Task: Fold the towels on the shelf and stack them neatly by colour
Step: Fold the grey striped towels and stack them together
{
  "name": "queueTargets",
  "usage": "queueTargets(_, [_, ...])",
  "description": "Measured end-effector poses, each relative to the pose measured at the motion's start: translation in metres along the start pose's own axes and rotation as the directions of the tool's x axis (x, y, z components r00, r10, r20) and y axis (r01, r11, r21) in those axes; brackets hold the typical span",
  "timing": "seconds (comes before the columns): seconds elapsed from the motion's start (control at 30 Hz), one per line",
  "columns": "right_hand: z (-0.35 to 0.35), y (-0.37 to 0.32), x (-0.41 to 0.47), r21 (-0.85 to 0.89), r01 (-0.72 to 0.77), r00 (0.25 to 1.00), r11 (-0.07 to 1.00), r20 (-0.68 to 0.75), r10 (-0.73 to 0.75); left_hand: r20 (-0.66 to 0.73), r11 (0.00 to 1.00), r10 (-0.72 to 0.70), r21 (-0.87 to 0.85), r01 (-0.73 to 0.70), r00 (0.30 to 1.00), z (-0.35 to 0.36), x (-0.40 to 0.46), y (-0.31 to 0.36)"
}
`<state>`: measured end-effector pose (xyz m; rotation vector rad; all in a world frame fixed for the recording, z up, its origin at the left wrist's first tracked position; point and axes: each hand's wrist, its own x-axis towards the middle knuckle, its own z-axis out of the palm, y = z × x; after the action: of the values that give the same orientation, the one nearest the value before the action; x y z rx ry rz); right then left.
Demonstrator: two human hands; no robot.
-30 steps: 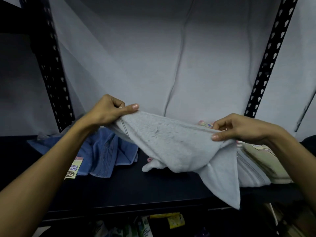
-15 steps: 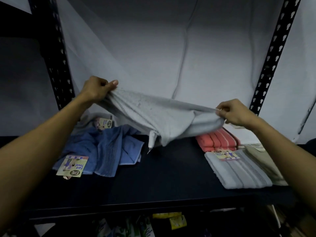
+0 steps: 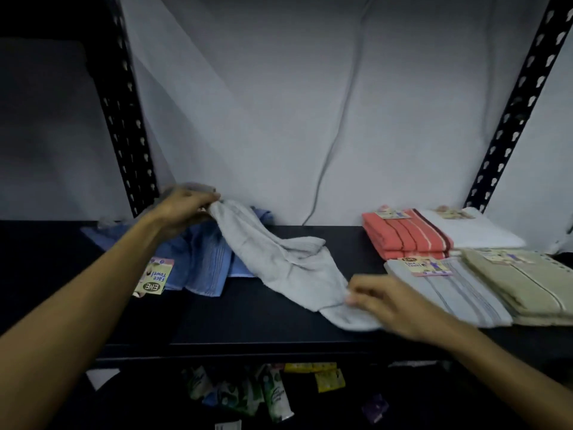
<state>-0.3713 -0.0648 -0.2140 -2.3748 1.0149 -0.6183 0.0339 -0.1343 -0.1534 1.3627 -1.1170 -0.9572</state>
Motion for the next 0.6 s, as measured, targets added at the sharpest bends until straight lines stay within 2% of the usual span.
queueTargets(0.1, [0.025, 0.004, -0.021, 0.023, -0.011, 0.992, 1.0, 0.126, 0.008, -0.084, 0.984, -0.042, -0.178, 0.026, 0.996, 0.024, -0.007, -0.016])
queueTargets(0.17, [0.013, 0.006, -0.032, 0.048, -0.032, 0.983, 0.998, 0.183, 0.023, -0.077, 0.958, -0.08, -0.281, 0.055, 0.994, 0.043, -0.02, -0.023])
queueTargets(0.23, [0.003, 0.009, -0.041, 0.065, -0.04, 0.975, 0.997, 0.219, 0.025, -0.057, 0.953, -0.108, -0.289, 0.087, 0.993, 0.066, -0.036, -0.03])
queueTargets(0.3, [0.002, 0.012, -0.046, 0.096, -0.042, 0.982, 0.994, 0.185, 0.023, -0.034, 0.958, -0.096, -0.273, 0.083, 0.995, 0.094, -0.057, -0.03])
queueTargets(0.4, [0.007, 0.013, -0.047, 0.137, -0.092, 0.991, 0.986, 0.109, 0.077, 0.143, 0.985, 0.077, -0.164, -0.053, 0.987, 0.14, -0.084, -0.029])
queueTargets(0.5, [0.005, 0.004, -0.045, 0.219, -0.116, 0.993, 0.969, 0.047, 0.109, 0.322, 0.981, 0.192, -0.03, -0.193, 0.927, 0.174, -0.1, -0.043])
queueTargets(0.6, [-0.004, 0.008, -0.049, 0.292, -0.148, 0.987, 0.945, -0.016, 0.16, 0.289, 0.885, 0.296, 0.275, -0.375, 0.91, 0.189, -0.099, -0.073])
